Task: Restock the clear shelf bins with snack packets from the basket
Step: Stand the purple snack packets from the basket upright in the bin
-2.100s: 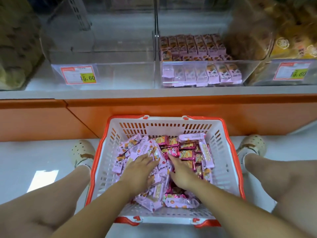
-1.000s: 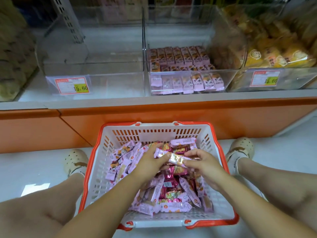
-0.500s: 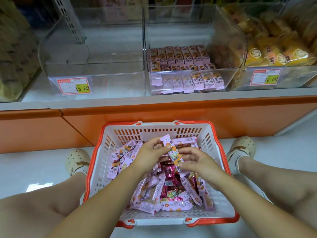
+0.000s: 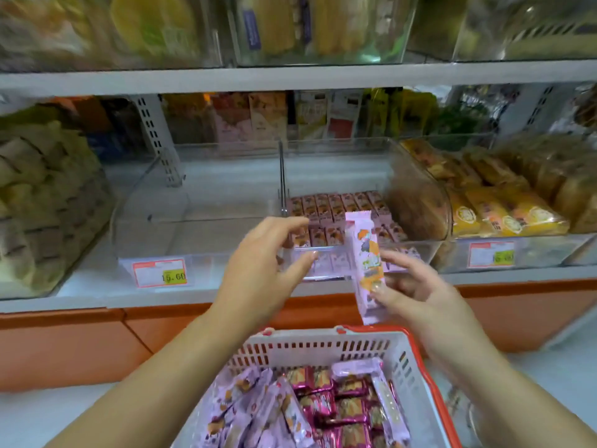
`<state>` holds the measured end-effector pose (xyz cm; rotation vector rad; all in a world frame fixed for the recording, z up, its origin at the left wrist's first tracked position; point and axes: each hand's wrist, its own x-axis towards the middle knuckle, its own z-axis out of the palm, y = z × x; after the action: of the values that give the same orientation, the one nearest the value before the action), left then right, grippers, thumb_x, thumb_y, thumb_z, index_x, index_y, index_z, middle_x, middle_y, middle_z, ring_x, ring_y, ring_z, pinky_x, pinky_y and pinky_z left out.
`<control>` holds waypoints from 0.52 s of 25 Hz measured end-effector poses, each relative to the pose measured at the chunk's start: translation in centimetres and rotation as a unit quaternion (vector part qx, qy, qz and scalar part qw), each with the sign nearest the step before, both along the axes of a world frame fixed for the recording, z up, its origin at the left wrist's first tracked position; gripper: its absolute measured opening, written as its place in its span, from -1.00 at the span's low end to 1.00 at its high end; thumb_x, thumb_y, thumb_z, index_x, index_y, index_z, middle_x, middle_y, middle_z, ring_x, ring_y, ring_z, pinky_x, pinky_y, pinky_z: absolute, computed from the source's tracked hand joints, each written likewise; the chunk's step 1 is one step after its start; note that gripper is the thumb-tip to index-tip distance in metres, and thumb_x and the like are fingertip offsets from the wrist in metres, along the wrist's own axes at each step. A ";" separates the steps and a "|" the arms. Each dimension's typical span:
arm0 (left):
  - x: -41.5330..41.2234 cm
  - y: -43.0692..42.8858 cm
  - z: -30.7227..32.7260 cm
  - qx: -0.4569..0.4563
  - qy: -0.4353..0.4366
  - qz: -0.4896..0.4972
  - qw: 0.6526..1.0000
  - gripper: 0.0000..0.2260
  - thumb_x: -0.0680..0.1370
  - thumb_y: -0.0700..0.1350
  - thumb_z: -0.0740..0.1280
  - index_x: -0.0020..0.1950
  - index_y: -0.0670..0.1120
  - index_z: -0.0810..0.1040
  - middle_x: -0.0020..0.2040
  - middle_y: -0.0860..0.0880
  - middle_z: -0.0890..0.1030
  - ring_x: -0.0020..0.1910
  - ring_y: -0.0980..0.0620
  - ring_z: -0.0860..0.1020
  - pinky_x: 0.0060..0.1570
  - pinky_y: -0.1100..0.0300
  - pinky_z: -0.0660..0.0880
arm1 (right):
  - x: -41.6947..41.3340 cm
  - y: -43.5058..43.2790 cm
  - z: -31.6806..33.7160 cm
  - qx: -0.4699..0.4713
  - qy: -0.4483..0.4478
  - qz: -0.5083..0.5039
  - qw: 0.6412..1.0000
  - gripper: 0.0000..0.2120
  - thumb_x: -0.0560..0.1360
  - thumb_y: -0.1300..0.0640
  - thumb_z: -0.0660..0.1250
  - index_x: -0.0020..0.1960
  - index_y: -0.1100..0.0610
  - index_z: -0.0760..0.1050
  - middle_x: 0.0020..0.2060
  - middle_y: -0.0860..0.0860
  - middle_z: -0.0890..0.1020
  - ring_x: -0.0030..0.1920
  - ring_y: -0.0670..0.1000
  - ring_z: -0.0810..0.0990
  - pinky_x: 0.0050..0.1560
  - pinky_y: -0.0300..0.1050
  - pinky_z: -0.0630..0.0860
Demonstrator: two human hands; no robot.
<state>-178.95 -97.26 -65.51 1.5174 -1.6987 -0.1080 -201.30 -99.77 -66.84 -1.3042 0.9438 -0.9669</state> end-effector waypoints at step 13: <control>6.6 -6.8 -1.0 0.063 -0.186 0.003 0.981 -0.31 0.46 0.45 -0.06 0.54 0.21 0.04 0.52 0.26 0.07 0.49 0.24 0.03 0.39 0.23 0.04 | 14.8 -20.6 2.1 -0.084 0.321 -0.012 0.943 -0.60 0.50 0.09 0.41 0.29 0.18 0.51 0.29 0.11 0.54 0.25 0.13 0.52 0.26 -0.05 0.46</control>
<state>-172.31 -104.08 -66.55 1.7173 -2.0107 0.0791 -186.54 -120.38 -64.72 -1.8096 1.3930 -0.6473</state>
